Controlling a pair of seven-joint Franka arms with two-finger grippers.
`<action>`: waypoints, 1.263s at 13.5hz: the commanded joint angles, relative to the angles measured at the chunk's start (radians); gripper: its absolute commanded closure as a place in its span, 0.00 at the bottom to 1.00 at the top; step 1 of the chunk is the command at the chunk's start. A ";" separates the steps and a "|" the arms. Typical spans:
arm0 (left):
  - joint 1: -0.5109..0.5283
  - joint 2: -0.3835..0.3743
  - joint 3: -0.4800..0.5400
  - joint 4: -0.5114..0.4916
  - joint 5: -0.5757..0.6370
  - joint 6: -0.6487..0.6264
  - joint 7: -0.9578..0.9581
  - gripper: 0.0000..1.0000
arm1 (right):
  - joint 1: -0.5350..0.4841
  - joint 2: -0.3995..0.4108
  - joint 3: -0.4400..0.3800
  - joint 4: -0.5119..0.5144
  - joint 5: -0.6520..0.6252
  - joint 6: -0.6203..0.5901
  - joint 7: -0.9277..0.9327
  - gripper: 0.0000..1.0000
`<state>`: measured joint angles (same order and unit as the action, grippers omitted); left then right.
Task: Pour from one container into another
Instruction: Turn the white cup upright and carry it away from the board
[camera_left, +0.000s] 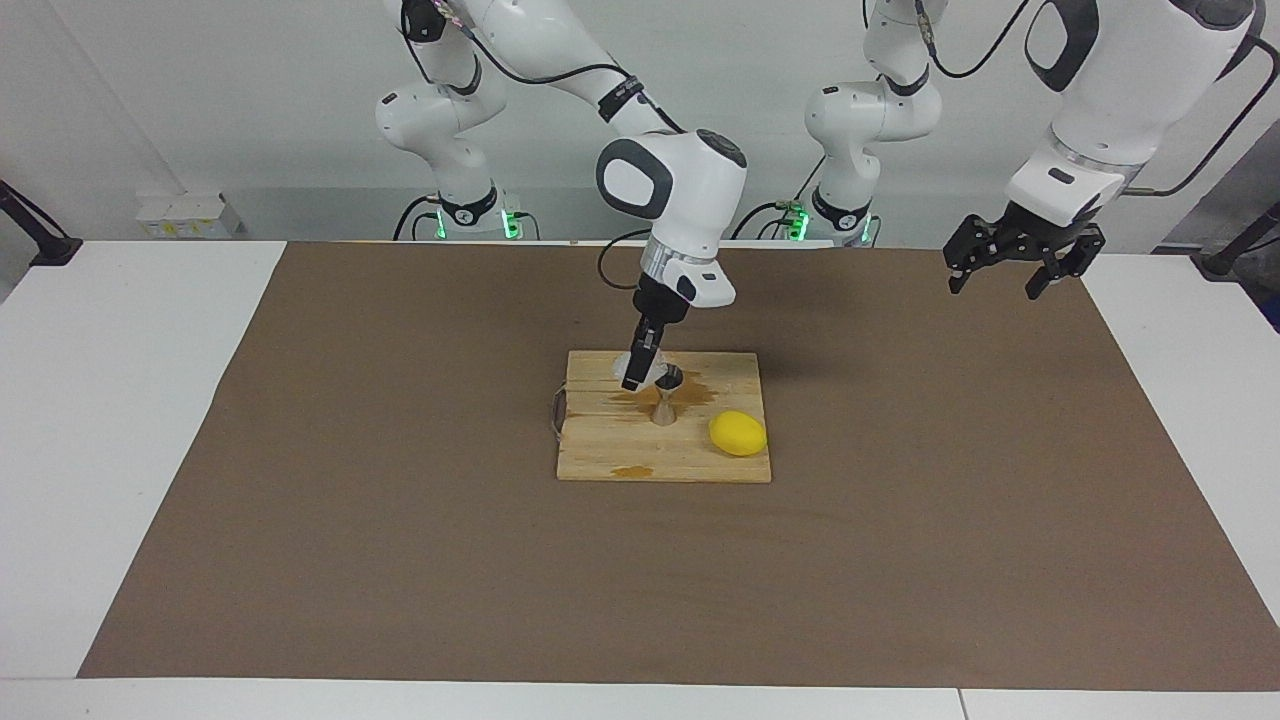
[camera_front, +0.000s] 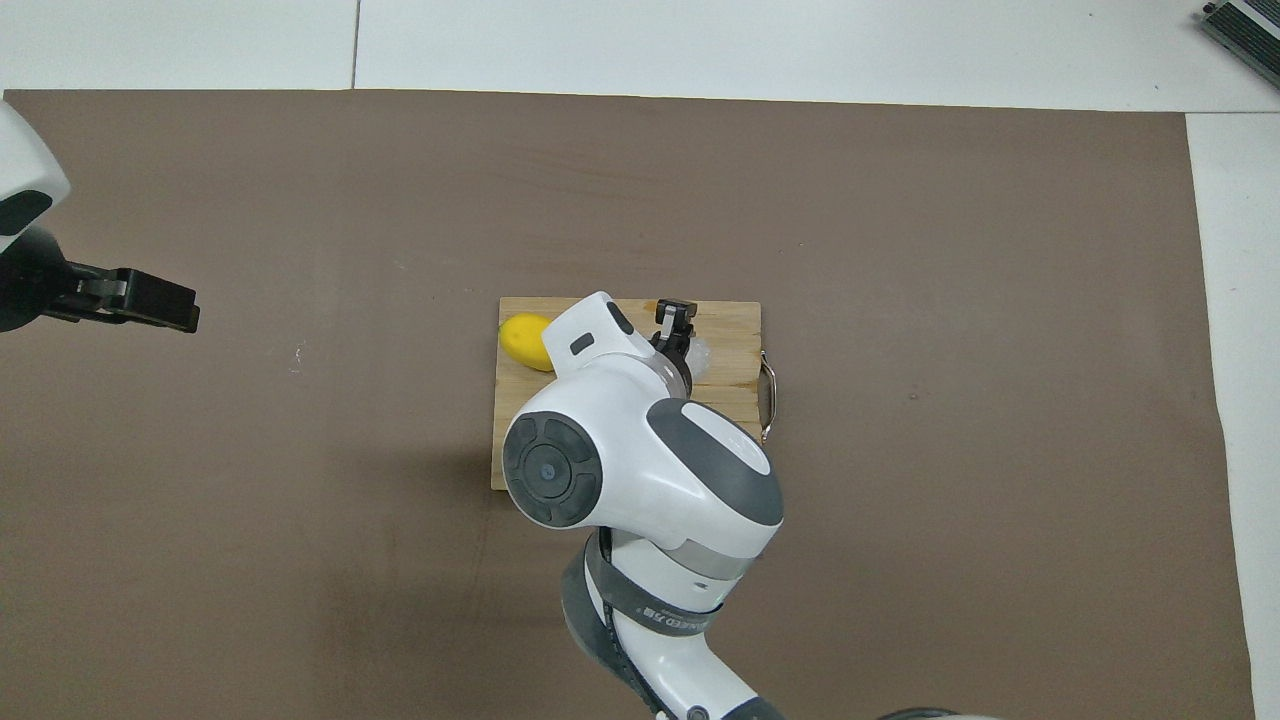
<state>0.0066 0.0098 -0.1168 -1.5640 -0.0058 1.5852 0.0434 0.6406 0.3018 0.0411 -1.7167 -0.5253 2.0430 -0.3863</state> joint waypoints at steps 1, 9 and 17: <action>-0.014 -0.007 0.011 -0.019 -0.002 0.021 -0.013 0.00 | -0.036 -0.030 0.008 -0.017 0.059 0.000 -0.029 0.61; -0.014 -0.001 0.011 -0.019 0.000 0.024 -0.027 0.00 | -0.177 -0.062 0.008 -0.021 0.287 0.005 -0.225 0.61; -0.014 -0.021 0.011 -0.028 0.004 0.018 0.013 0.00 | -0.369 -0.113 0.008 -0.089 0.528 0.059 -0.586 0.61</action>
<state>0.0061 0.0135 -0.1167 -1.5648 -0.0057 1.5930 0.0366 0.3243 0.2326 0.0387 -1.7520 -0.0490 2.0842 -0.8744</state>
